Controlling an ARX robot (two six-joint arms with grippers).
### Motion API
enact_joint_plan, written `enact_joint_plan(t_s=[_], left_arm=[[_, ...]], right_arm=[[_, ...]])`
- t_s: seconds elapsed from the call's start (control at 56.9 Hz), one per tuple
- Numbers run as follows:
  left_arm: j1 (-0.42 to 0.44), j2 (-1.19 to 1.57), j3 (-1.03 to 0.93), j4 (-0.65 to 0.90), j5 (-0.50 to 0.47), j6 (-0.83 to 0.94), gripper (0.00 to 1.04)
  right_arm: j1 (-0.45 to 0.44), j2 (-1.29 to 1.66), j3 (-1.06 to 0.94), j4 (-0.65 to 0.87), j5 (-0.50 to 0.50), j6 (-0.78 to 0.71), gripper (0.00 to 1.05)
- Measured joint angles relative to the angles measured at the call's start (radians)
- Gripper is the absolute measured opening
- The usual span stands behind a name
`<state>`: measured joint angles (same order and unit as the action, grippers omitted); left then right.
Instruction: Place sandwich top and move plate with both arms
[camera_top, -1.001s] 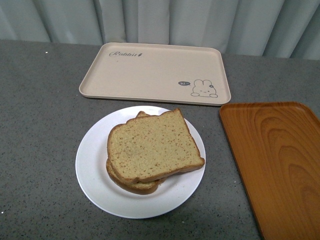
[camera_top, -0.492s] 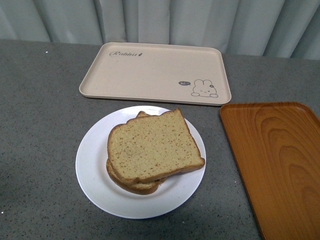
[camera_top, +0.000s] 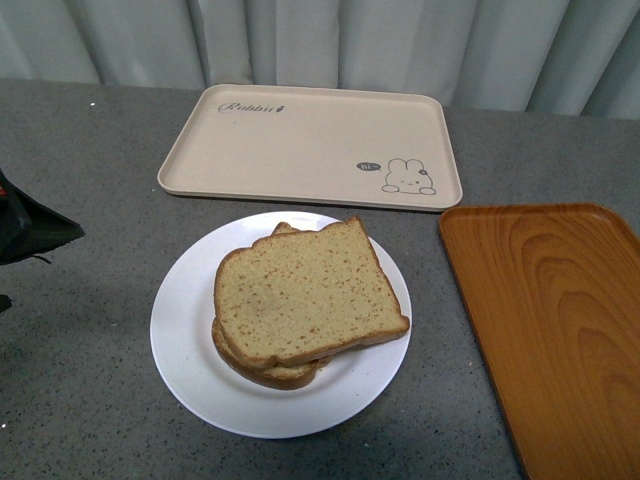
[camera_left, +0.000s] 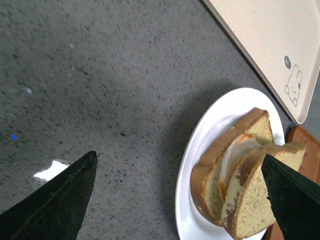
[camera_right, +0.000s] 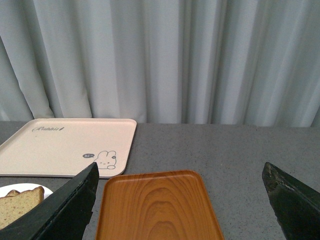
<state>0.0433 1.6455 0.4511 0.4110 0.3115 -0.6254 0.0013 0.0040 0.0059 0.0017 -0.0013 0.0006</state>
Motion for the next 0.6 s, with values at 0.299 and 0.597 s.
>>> enact_joint_plan(t_s=[0.299,0.597], left_arm=[[-0.041,0.118,0.027,-0.053,0.031,-0.061,0.98],[-0.078,0.208,0.068,-0.038,0.049,-0.084,0.98]], right_arm=[[0.000,0.000,0.000,0.000,0.000,0.000,0.96],[0.000,0.000,0.000,0.000,0.000,0.000,0.96]])
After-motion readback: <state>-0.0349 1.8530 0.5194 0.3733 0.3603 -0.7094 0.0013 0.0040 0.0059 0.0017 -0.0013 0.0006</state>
